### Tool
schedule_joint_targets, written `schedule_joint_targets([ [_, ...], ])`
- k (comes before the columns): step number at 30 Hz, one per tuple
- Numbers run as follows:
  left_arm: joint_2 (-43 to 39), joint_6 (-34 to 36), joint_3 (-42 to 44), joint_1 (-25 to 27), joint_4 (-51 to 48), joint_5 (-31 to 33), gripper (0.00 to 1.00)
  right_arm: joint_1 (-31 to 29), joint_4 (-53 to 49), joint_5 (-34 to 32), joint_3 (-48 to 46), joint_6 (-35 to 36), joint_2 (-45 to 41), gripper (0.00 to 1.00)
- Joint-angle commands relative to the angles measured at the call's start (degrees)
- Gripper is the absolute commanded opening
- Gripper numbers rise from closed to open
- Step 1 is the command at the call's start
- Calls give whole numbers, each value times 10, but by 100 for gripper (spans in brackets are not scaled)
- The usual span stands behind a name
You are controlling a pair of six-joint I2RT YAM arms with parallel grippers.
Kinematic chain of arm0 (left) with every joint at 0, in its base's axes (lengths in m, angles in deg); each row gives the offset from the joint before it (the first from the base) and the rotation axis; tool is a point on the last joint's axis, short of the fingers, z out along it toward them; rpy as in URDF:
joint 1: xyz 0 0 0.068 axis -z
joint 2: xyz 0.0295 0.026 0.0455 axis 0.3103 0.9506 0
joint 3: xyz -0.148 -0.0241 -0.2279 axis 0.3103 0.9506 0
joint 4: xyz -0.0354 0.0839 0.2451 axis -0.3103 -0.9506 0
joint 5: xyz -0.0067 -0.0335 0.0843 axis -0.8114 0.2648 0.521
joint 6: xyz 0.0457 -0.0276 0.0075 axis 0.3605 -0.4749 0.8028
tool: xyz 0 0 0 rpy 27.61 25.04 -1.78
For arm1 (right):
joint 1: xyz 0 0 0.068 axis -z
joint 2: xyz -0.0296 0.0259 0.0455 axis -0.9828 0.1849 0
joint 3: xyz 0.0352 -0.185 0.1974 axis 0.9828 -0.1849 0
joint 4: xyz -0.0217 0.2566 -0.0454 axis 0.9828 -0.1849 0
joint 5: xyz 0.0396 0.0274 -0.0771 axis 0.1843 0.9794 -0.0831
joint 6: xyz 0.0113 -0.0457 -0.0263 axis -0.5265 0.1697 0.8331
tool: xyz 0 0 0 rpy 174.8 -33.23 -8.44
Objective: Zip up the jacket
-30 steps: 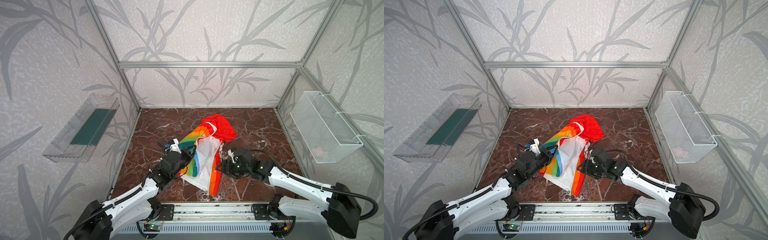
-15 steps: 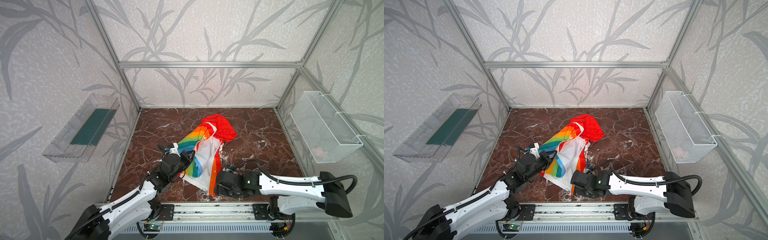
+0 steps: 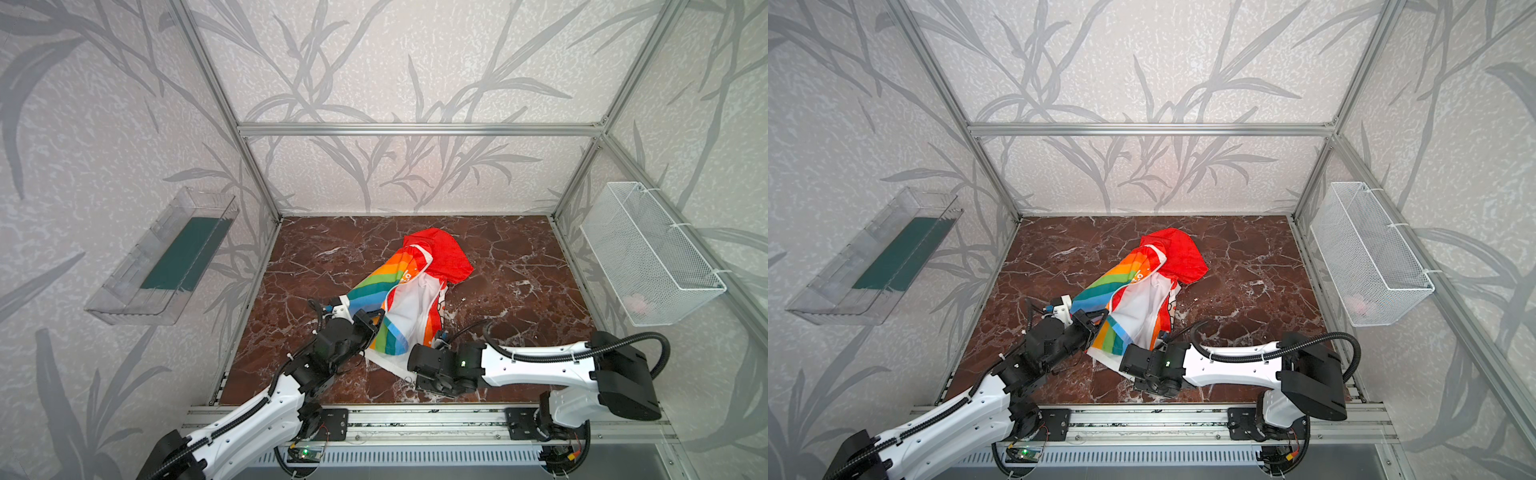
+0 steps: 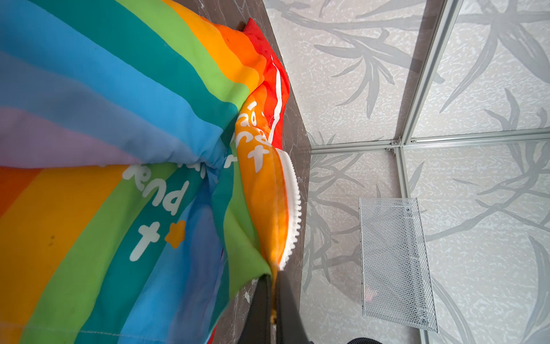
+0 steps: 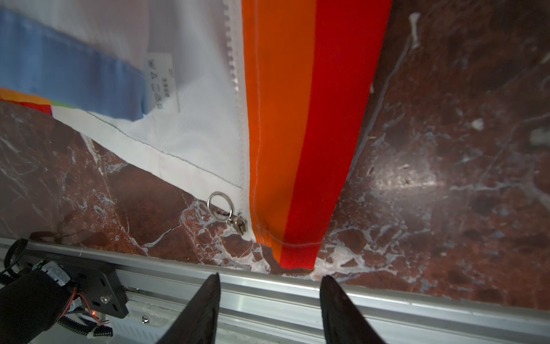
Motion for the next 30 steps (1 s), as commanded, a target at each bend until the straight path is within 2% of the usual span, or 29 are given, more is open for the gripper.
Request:
schedule_joint_targets([
  [1, -5, -12, 8, -3, -9, 11, 0, 4, -4, -12, 16, 0, 21, 53],
  [9, 42, -20, 13, -12, 38, -22, 0, 46, 9, 25, 30, 70, 54, 41],
  [14, 50, -26, 19, -21, 56, -30, 0, 42, -93, 26, 97, 108, 95, 43],
  [21, 54, -26, 15, -31, 49, -45, 0, 36, -118, 12, 89, 85, 89, 45],
  [27, 74, -17, 10, -49, 53, -91, 0, 12, -174, -24, 119, 75, 91, 50],
  [30, 76, -21, 19, -49, 55, -84, 0, 7, -172, -22, 120, 75, 91, 50],
])
